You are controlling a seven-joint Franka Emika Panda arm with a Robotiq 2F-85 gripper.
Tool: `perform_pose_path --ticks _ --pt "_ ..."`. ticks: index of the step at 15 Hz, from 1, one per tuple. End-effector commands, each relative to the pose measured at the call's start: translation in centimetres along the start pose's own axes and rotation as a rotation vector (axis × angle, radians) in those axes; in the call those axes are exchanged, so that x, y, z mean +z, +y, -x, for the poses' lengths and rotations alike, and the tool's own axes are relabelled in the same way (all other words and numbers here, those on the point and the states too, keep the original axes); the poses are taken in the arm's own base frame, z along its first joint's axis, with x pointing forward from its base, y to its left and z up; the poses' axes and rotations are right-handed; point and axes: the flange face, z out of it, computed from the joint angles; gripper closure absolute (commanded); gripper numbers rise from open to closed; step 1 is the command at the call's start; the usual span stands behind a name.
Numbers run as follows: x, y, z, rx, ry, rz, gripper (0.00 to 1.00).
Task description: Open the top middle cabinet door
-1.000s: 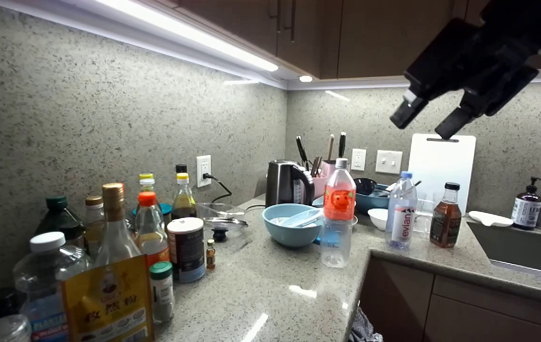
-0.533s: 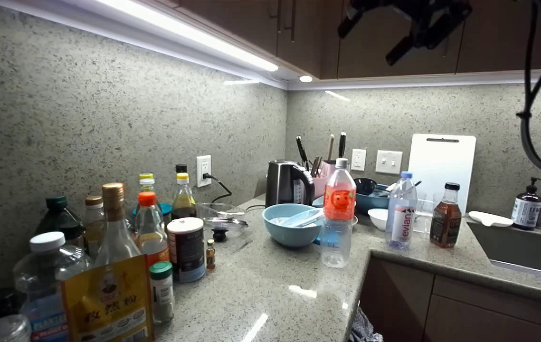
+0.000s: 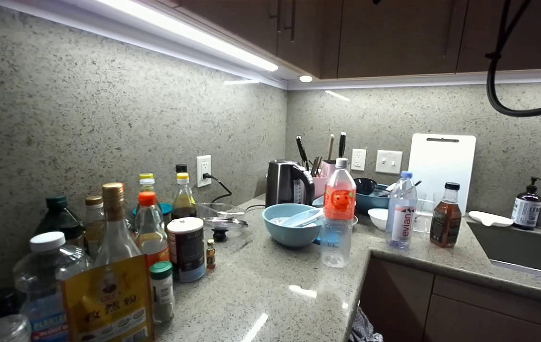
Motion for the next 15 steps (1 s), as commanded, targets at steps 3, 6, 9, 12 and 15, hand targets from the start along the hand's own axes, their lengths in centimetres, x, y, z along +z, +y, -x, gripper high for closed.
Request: perform_pose_path --ticks 3,6,9,12,15 --pt "1.1 -1.2 -2.4 -0.065 0.031 -0.04 0.0" --pt "1.8 -2.9 -7.8 -0.076 0.12 -0.031 0.0" --pt "2.2 -4.3 -13.5 -0.049 0.221 -0.016 0.0" --pt "1.7 -3.9 -13.9 -0.039 0.235 0.0 0.0" --pt "2.8 -4.4 -16.5 -0.004 0.259 -0.014 0.0"
